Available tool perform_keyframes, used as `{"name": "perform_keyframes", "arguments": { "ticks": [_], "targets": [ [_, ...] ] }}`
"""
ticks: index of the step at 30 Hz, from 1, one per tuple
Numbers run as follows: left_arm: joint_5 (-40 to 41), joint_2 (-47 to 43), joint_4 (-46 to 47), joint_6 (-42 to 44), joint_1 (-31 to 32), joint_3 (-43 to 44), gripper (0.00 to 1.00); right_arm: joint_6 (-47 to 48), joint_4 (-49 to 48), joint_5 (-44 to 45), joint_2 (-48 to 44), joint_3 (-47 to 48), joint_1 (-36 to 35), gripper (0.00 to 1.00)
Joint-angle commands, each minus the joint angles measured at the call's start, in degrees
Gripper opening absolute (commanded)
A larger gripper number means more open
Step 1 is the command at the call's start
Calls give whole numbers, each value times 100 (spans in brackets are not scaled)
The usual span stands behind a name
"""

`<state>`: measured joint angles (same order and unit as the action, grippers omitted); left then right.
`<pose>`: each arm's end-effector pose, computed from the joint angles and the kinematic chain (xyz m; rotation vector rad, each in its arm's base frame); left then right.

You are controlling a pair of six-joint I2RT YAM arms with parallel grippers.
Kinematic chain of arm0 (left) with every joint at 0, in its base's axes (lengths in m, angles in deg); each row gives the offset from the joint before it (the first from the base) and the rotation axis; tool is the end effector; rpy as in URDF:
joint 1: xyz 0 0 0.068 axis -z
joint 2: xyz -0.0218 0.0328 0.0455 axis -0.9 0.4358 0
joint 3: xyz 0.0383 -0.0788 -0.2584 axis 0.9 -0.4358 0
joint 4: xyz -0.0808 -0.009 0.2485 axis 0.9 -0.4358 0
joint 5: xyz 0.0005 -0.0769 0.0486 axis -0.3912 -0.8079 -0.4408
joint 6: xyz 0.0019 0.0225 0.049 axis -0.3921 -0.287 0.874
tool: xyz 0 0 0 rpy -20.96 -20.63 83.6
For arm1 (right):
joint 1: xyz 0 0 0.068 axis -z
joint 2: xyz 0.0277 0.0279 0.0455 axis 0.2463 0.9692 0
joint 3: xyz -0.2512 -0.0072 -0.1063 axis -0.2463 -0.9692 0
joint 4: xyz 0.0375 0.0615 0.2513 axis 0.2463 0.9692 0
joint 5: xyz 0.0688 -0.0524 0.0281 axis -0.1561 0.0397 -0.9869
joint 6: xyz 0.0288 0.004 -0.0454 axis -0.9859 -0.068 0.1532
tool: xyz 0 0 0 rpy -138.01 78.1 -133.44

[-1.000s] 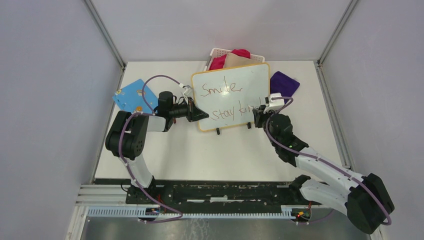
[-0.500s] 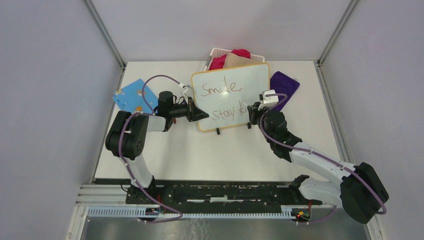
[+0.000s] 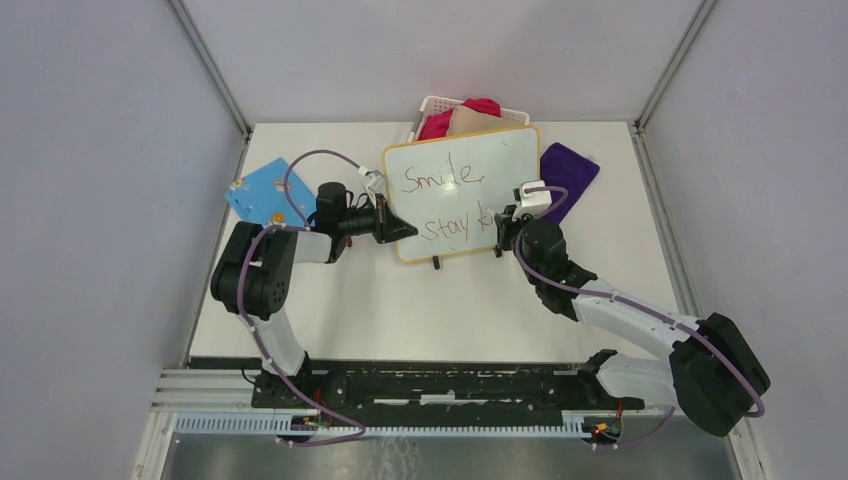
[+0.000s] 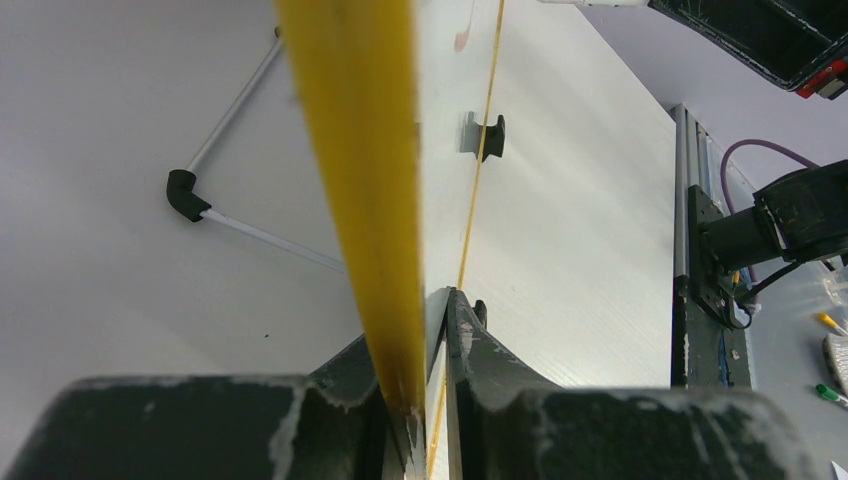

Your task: Write a sentence on the whiteboard

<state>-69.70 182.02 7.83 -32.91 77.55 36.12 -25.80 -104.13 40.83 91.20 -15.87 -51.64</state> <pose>0.3291 -0.1090 0.1534 0.6611 1.8643 -1.2708 0.2128 0.1452 0.2408 -0.0617 1.7760 0.3052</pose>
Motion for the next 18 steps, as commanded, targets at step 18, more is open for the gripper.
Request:
{"name": "perform_keyframes", "arguments": {
  "ticks": [18],
  "targets": [
    [806,327,-1045,556,182,-129,2,-4,-302,168,206,137,162,0]
  ]
}}
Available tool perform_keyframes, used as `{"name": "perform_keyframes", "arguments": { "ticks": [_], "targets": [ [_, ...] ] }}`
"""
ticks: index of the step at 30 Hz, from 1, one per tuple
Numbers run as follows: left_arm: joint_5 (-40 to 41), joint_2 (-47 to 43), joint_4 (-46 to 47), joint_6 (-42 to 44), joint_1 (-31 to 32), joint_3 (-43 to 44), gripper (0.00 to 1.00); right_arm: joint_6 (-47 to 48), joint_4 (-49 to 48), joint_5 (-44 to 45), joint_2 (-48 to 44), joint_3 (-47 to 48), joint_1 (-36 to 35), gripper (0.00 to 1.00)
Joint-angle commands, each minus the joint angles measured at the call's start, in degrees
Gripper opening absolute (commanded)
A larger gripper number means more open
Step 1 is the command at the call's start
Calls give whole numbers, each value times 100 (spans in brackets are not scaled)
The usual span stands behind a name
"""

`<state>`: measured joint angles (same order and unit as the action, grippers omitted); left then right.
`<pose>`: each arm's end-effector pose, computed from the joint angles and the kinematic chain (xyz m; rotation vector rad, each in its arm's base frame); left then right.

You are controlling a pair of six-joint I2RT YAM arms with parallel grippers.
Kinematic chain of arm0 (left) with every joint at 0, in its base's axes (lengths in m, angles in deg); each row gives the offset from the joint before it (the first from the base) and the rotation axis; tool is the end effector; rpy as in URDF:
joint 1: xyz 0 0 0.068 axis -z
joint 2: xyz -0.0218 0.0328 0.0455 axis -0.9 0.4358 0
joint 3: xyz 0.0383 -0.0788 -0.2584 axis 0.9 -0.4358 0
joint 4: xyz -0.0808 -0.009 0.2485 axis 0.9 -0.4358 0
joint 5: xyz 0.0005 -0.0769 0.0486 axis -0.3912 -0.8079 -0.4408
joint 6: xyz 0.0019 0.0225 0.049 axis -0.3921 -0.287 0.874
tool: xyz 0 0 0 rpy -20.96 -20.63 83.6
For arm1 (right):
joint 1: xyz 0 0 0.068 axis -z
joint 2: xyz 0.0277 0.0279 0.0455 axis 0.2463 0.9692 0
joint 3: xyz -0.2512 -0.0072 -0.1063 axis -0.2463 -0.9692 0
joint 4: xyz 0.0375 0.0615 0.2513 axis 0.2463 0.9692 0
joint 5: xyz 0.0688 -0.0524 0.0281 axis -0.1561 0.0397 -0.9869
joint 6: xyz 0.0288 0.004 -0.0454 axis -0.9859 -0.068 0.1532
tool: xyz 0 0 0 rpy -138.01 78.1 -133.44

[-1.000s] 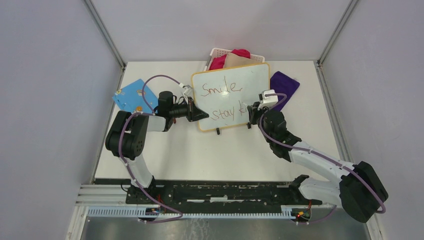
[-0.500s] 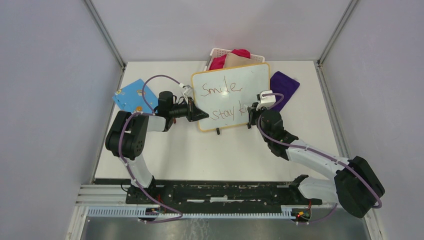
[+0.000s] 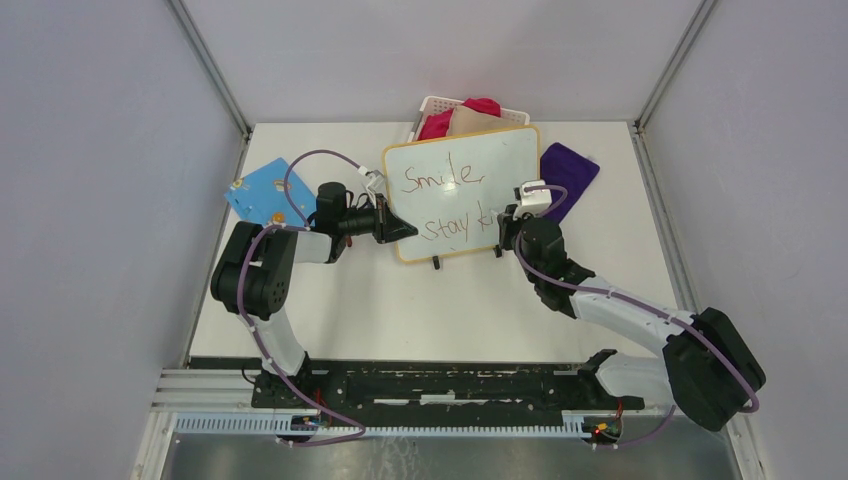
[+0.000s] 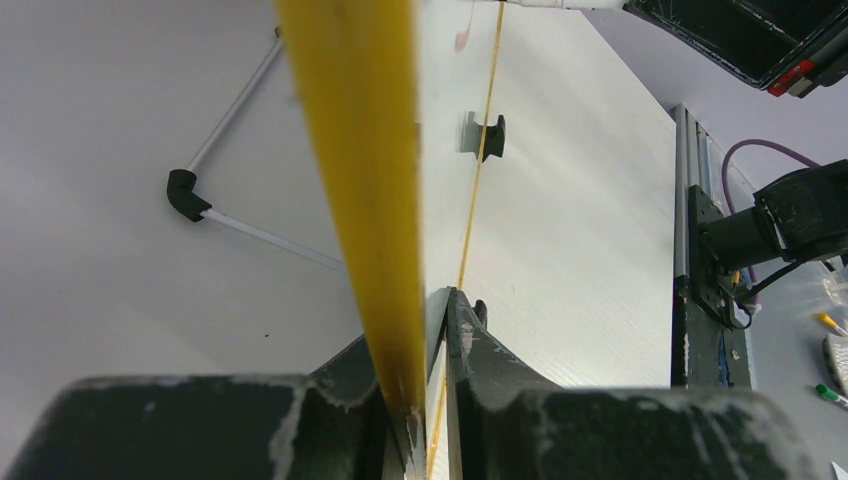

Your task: Write a sentence on the whiteboard

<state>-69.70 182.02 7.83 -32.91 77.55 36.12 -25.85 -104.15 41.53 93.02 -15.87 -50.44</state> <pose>0.3291 -0.1090 0.1534 0.6611 1.8643 -1.2708 0.2190 0.1426 0.2333 -0.0433 1.8019 0.2652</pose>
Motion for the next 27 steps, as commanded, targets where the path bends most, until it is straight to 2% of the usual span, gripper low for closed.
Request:
{"name": "perform_keyframes", "arguments": {
  "ticks": [1,17,22,27],
  "targets": [
    [811,332,-1045,556,182,-125,2,-9,-291,97,35,127,56,0],
    [815,342,-1053,554,182,-120,2,-66,-169,108,-116,-127,107,0],
    [802,341,-1067,556,184,-109,2,-140,-72,5,-546,-71,109,0],
    [810,338,-1062,555,182,-112,2,-98,181,283,-1161,-80,144,0]
  ]
}}
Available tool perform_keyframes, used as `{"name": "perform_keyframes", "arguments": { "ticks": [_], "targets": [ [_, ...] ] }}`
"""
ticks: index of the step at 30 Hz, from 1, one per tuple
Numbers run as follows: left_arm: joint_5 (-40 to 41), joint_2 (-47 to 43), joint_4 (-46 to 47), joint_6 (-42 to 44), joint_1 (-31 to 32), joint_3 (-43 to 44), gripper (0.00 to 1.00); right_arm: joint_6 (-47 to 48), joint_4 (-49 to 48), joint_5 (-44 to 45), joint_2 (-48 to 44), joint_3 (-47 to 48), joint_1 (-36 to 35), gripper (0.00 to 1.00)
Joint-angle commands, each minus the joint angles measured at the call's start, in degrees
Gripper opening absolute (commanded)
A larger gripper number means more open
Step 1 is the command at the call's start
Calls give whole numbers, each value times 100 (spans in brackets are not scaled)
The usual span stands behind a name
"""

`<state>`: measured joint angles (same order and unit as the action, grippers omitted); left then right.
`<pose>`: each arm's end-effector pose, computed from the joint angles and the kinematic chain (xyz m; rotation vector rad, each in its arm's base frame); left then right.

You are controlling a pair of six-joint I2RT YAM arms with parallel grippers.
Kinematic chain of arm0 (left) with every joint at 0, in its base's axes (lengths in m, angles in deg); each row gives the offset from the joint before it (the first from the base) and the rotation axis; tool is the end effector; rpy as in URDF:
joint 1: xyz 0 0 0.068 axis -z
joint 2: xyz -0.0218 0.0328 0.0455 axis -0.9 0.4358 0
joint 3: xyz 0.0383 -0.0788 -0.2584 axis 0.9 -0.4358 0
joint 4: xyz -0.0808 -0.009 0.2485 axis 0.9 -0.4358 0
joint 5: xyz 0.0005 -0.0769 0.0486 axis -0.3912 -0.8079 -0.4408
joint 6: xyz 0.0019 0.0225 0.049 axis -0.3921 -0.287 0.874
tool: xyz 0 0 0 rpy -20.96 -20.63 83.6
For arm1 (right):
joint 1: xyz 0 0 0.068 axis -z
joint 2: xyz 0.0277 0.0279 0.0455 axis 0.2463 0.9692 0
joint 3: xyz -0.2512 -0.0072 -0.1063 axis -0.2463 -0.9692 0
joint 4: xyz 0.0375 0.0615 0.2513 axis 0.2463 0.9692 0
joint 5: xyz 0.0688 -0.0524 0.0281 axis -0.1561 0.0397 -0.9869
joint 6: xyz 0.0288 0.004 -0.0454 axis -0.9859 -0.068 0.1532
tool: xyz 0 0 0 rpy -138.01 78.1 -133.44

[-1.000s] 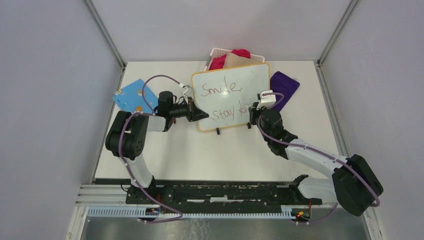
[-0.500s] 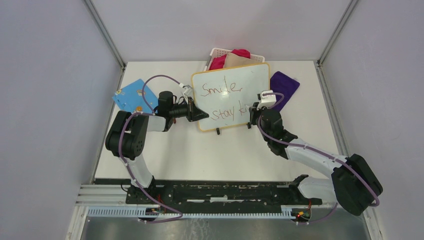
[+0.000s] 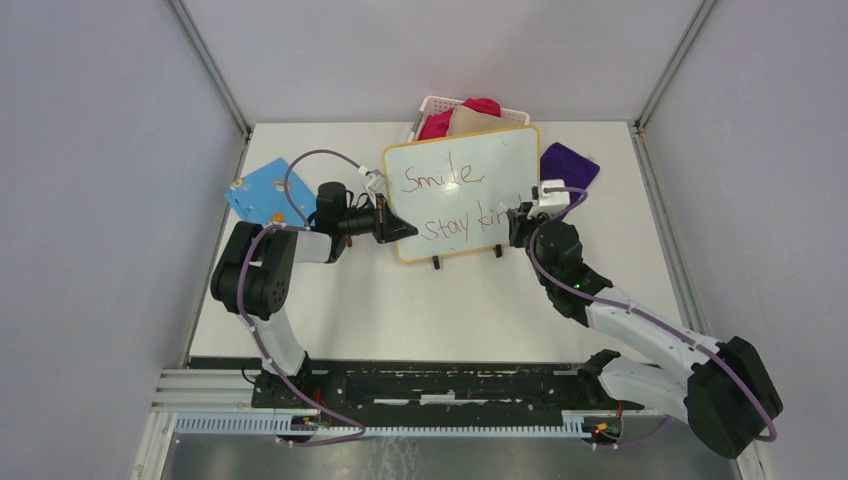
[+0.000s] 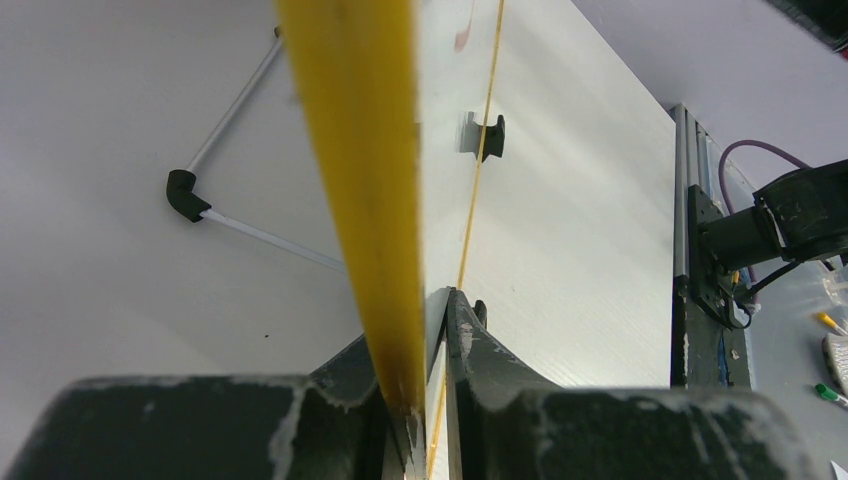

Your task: Write a sentence on the whiteboard

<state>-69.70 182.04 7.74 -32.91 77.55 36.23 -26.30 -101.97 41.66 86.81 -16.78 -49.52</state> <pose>0.3295 -0.1090 0.1536 0.6611 1.8643 -1.2708 0.2078 0.1294 0.2492 -0.0035 1.7532 0.2831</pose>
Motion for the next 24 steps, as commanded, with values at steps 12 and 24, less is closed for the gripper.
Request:
{"name": "perform_keyframes", "arguments": {
  "ticks": [12,24],
  "targets": [
    [812,354,-1055,534,182,-109,2,-533,85,1445,-1913,-1316,269,0],
    [843,350,-1097,552,182,-101,2,-1962,-1073,225,-1803,-2077,908,0]
  ]
}}
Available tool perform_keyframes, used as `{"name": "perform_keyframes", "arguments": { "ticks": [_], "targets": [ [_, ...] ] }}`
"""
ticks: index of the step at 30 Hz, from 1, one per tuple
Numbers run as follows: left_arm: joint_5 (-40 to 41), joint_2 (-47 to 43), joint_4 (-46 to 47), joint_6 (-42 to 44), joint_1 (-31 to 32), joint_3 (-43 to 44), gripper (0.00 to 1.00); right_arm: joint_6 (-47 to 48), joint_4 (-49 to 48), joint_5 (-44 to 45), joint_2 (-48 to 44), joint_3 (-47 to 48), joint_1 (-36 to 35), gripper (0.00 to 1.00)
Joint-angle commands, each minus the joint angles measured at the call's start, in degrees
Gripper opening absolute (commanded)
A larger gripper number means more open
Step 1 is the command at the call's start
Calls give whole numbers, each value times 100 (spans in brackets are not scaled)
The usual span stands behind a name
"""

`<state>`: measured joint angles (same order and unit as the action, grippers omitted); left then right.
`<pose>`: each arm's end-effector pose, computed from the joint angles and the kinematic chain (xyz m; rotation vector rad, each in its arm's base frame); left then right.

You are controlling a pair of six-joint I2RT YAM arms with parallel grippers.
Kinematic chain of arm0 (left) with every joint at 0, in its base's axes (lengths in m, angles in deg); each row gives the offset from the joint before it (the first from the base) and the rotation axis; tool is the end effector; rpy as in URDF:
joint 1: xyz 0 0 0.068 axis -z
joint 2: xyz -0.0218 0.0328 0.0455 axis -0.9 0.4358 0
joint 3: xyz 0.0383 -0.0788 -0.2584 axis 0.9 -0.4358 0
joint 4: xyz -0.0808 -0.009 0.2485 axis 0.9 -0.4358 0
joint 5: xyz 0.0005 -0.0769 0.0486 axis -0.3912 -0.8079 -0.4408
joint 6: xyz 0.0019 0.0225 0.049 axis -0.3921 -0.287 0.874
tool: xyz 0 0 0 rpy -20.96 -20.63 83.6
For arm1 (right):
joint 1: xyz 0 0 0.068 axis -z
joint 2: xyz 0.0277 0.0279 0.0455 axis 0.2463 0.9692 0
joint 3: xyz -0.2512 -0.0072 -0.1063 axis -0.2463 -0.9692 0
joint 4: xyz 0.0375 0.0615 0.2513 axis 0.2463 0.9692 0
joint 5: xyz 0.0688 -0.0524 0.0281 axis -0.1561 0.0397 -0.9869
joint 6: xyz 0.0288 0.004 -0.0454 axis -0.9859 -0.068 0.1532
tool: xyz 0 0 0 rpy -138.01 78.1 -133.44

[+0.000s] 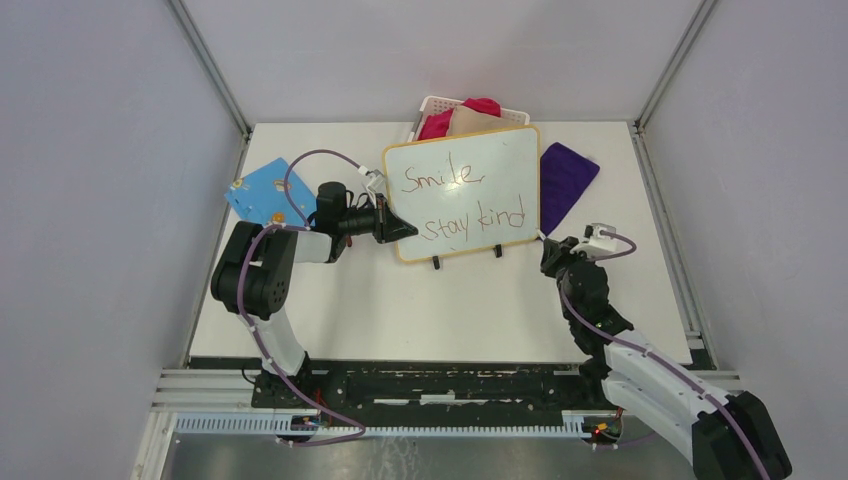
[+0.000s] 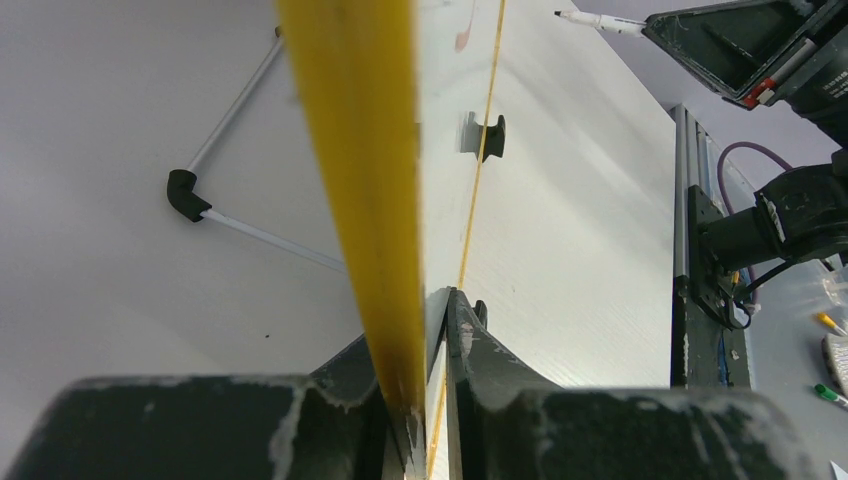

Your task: Write a sentence on the whiteboard

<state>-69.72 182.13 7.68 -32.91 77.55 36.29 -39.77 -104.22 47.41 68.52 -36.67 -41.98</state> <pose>0.3297 -0.1091 0.1533 0.6607 1.8657 -1.2716 0.1612 0.0649 0.1946 0.3884 1.6903 0.2792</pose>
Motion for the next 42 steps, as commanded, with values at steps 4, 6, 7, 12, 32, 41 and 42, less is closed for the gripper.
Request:
{"name": "perform_keyframes", "arguments": {
  "ticks": [4,6,7,12,32,41,42],
  "targets": [
    [847,342,-1091,541,182,-103,2,-851,-1097,-620,323,-52,370,0],
    [844,340,-1091,548,187,-102,2,-921,-1181,-731,469,-10,442,0],
    [841,342,-1091,547,186,-102,2,-956,-1232,-758,539,0,473,0],
    [841,368,-1143,556,184,-77,2,-983,-1191,-888,861,186,579,0],
    [833,368,-1143,552,183,-77,2,-1131,-1594,-851,1400,233,796,0],
    [838,368,-1147,556,187,-77,2,-1062,-1612,-885,1634,357,849,0],
    [831,367,-1146,555,188,-72,2,-1065,-1609,-889,1653,367,857,0]
  ]
}}
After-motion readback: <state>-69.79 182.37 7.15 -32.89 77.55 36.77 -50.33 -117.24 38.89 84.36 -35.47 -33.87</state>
